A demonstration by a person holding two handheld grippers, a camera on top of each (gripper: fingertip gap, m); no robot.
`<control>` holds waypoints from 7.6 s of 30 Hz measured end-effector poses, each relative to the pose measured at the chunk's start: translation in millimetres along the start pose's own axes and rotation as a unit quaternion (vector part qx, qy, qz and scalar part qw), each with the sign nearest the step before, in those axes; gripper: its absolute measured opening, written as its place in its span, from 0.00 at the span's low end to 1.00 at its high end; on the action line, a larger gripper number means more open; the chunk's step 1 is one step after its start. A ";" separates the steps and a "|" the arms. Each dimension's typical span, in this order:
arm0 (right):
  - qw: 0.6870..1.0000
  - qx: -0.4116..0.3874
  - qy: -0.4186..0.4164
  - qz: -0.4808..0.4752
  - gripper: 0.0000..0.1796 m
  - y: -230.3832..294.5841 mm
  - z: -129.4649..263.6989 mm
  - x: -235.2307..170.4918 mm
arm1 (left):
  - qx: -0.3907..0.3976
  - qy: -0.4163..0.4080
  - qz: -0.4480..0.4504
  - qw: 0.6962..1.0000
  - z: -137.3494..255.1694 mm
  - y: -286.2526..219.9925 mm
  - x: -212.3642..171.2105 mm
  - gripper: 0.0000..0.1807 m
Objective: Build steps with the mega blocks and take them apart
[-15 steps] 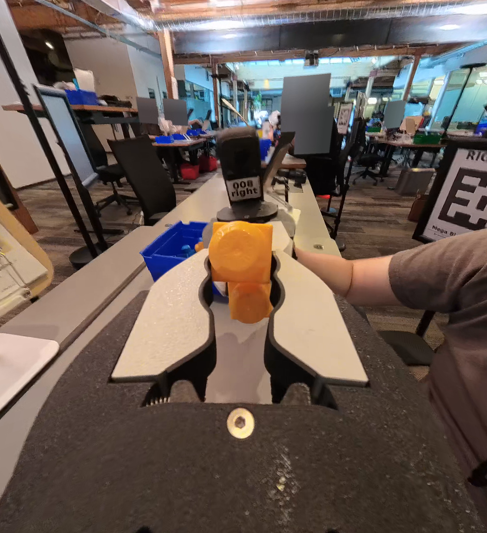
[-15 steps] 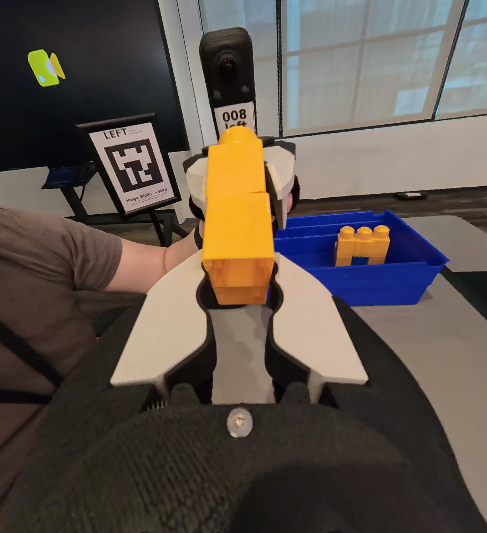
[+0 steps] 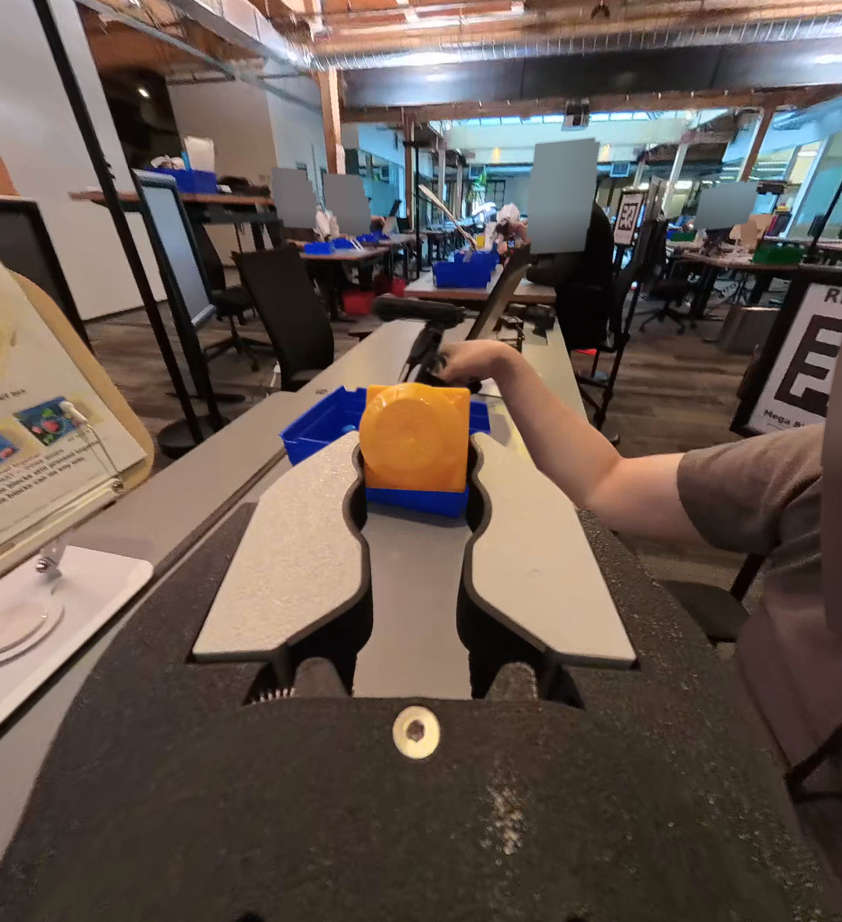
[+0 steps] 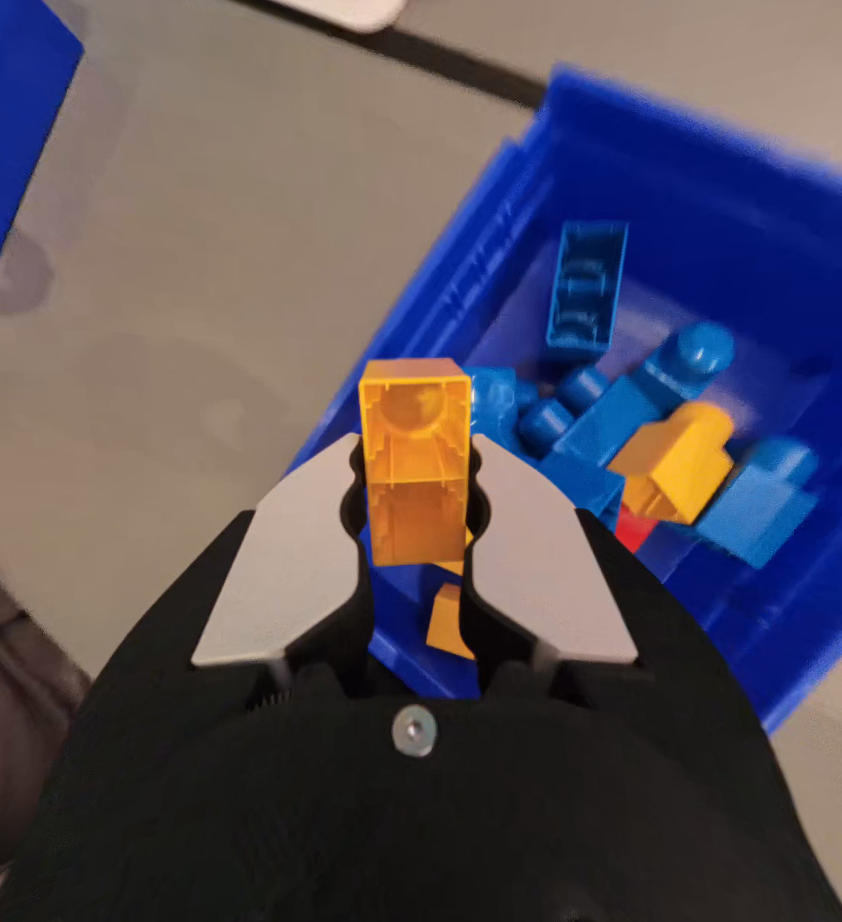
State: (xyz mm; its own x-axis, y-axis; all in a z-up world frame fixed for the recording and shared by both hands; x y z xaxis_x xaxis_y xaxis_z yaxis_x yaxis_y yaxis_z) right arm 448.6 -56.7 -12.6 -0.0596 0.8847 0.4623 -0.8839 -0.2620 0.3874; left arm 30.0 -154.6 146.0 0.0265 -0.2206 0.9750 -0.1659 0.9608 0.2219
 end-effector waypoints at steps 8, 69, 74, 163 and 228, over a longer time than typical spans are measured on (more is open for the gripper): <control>0.997 -0.068 -0.033 0.008 0.25 -16.6 -15.2 24.1 | -0.039 0.046 0.062 0.996 -28.8 -3.0 -32.9 0.20; 0.959 -0.151 -0.196 0.139 0.30 4.5 28.9 49.6 | 0.364 0.501 0.131 0.775 204.0 144.8 -186.5 0.27; 0.959 -0.167 -0.158 0.164 0.30 9.4 9.0 49.5 | 0.370 0.584 0.135 0.709 210.1 153.5 -231.7 0.23; 0.643 0.136 -0.417 0.628 0.41 331.4 -23.8 -37.0 | -0.115 0.043 0.192 0.974 -56.9 -12.5 -70.1 0.21; 0.959 -0.151 -0.131 0.200 0.29 33.2 22.5 37.9 | 0.395 0.486 0.101 0.773 215.0 153.2 -170.6 0.20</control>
State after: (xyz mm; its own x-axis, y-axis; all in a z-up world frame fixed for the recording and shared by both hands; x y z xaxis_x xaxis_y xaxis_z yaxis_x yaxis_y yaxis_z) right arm 427.5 -40.6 35.7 -0.3384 0.5993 0.7255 -0.9108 -0.4024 -0.0925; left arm -211.9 -5.8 11.2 0.5863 0.5203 0.6209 -0.8033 0.4727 0.3623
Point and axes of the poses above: each gripper's, where its closed fingertips meet, z back along the fingers, x out of its top, y = z × x across the jaws, the point moved 4 cm from there along z, back along the fingers, and after that the axes turned 13 degrees about -z, right-handed, at the moved point
